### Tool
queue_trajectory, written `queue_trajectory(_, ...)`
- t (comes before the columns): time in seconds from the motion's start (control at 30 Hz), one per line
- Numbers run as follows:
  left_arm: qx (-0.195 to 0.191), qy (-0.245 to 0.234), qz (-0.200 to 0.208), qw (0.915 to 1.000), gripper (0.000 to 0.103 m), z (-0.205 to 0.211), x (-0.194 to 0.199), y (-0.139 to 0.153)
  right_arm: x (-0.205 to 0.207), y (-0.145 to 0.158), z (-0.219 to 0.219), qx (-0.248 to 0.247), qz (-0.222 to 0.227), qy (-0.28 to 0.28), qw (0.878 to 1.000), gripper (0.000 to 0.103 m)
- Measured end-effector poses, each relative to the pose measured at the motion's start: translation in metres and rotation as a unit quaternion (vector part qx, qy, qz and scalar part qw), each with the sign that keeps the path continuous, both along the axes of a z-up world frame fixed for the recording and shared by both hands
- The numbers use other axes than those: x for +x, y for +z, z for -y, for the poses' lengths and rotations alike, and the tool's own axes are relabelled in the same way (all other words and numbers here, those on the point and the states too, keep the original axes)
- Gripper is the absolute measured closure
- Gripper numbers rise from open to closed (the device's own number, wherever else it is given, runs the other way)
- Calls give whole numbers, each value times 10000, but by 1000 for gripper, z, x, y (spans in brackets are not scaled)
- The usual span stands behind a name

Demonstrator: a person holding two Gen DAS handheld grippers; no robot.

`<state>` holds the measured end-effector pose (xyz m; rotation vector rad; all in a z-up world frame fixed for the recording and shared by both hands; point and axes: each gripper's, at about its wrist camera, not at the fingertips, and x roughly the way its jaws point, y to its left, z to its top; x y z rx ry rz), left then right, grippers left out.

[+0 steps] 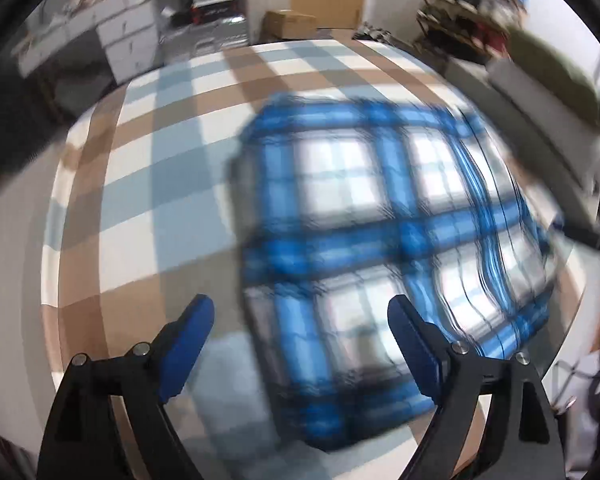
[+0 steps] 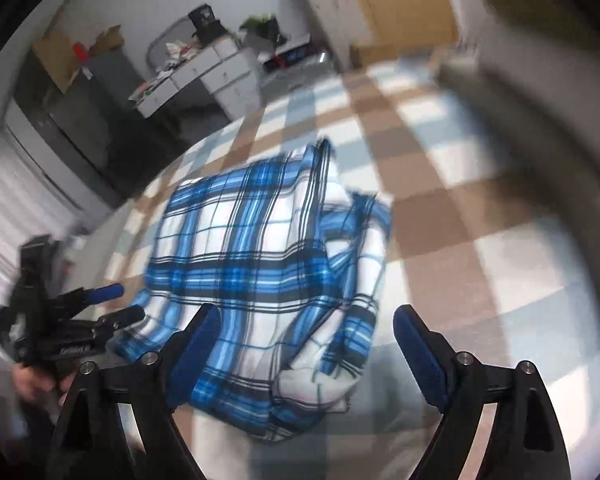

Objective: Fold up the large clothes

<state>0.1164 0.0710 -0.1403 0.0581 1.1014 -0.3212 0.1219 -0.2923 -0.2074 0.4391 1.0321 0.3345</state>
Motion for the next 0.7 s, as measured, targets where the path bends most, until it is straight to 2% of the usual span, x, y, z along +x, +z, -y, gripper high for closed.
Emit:
queue_trajectory(0.07,-312,95,-416,9986,17,-14,19,-7,17,-11,2,-33,-321,-15,9995,14)
queue_trajectory(0.17,-785,56,-1125,9905,17,-19,45,-28,39,-22,1,-223,-610,-18,9979,14)
queue_trajectory(0.2,-830,44,-1297,9881,18,-19,54,-36,45,-24,1,-225,-714,-9,9972,14)
queue_trajectory(0.27,-827,26,-1277,9883,18,-16,59,-40,57,-27,-7,-194,-825,143,9963,15)
queue_trajectory(0.4,-776,-420,-1267,9880,22,5,63,-40,72,-29,-27,-276,-897,366,9949,22)
queue_trajectory(0.43,-838,-584,-1254,9868,30,13,61,-39,76,-29,-32,-326,-920,397,9944,24)
queue_trajectory(0.47,-770,-703,-1213,9871,43,21,61,-38,76,-27,-36,-389,-922,427,9941,24)
queue_trajectory(0.5,-525,-824,-1106,9891,46,29,58,-37,79,-28,-42,-338,-951,554,9933,30)
queue_trajectory(0.53,-321,-944,-1005,9899,50,36,55,-34,80,-28,-45,-181,-971,679,9928,42)
queue_trajectory(0.6,-281,-1022,-904,9902,71,41,50,-27,78,-26,-49,145,-885,823,9926,53)
queue_trajectory(0.67,-304,-1017,-866,9906,76,44,42,-20,74,-22,-47,173,-718,886,9933,60)
queue_trajectory(0.7,-320,-1030,-845,9906,78,45,35,-16,70,-22,-44,265,-679,880,9935,67)
